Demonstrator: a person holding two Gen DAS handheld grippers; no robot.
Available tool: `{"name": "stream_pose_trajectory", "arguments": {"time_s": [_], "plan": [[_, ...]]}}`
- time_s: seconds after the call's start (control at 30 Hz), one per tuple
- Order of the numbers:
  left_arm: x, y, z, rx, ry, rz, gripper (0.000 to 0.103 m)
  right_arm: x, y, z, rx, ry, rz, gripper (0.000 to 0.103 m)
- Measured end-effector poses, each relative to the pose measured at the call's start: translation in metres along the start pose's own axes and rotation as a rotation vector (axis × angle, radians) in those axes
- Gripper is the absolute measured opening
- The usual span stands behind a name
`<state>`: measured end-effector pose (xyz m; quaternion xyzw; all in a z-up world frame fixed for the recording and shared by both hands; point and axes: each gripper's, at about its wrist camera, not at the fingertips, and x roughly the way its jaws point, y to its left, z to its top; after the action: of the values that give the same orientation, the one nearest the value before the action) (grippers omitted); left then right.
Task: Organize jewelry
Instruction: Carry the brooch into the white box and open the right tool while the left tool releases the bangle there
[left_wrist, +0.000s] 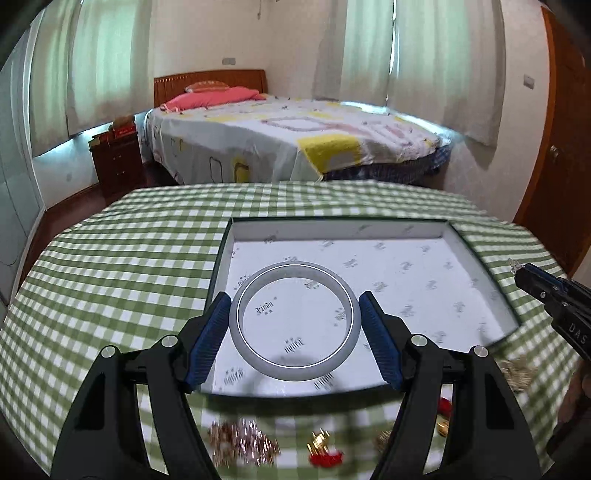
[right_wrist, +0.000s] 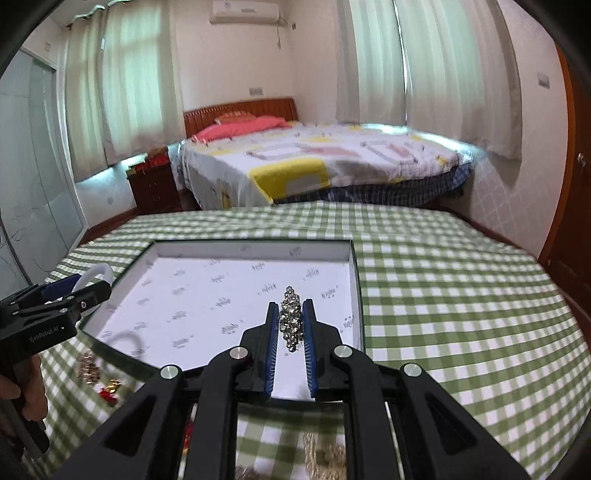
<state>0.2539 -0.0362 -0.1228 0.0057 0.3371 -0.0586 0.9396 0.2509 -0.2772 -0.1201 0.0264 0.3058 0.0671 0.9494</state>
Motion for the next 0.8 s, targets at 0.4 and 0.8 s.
{"name": "stream_pose_trajectory", "arguments": {"time_s": [0.4, 0.8], "plan": [[0.059, 0.004, -0.016, 0.007, 0.144, 0.002, 0.069, 0.057, -0.015, -0.018, 0.018, 0.176, -0.005, 0.014], [0.072, -0.003, -0.016, 0.034, 0.203, 0.015, 0.069, 0.063, -0.016, -0.017, -0.005, 0.210, -0.015, 0.014]]}}
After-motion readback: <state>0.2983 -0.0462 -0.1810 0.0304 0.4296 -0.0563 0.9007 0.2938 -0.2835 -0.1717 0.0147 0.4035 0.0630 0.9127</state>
